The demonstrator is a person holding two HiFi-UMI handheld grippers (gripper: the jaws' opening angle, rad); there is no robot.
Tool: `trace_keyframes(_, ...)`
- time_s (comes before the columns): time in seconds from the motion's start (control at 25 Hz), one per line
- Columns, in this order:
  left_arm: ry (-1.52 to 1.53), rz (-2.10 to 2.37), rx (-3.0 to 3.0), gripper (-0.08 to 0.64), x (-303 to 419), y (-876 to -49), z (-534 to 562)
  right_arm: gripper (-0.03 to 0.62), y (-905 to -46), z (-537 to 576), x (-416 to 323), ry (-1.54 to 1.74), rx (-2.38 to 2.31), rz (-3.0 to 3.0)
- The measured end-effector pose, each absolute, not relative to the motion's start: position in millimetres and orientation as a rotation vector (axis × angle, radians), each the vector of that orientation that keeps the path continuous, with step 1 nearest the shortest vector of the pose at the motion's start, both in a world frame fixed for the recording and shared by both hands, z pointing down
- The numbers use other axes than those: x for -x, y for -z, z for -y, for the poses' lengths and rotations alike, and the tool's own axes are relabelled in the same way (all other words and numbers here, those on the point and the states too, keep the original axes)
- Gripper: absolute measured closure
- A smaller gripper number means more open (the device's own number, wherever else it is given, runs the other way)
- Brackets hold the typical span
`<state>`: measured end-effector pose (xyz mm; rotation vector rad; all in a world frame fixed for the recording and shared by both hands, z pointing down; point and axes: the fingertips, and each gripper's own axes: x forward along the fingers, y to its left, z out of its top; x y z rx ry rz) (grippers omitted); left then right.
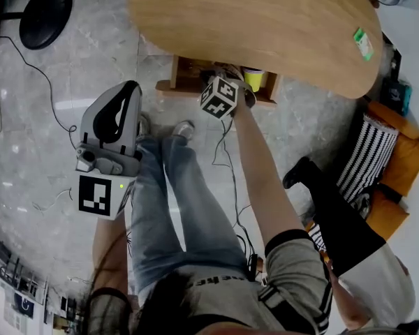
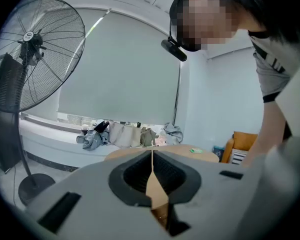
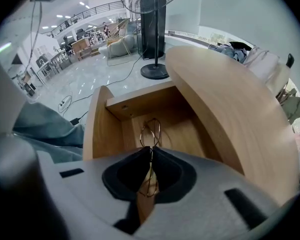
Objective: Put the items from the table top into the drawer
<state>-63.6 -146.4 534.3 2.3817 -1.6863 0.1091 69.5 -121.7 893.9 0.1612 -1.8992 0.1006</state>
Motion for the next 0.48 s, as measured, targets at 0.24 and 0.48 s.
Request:
trace_keyframes(0.24,-0.136,1.687,-2.372,0.548,63.0,-534.9,142.9,0.540,-897.0,125.1,-73.5,-0.078,-0.193,1.872)
trace_keyframes(0.48,-0.150,1.653,-2.395,0.548,55.5,-534.2,136.5,0.586,-880.3,131.9,-77.3,-0.140,-0.314,1.925)
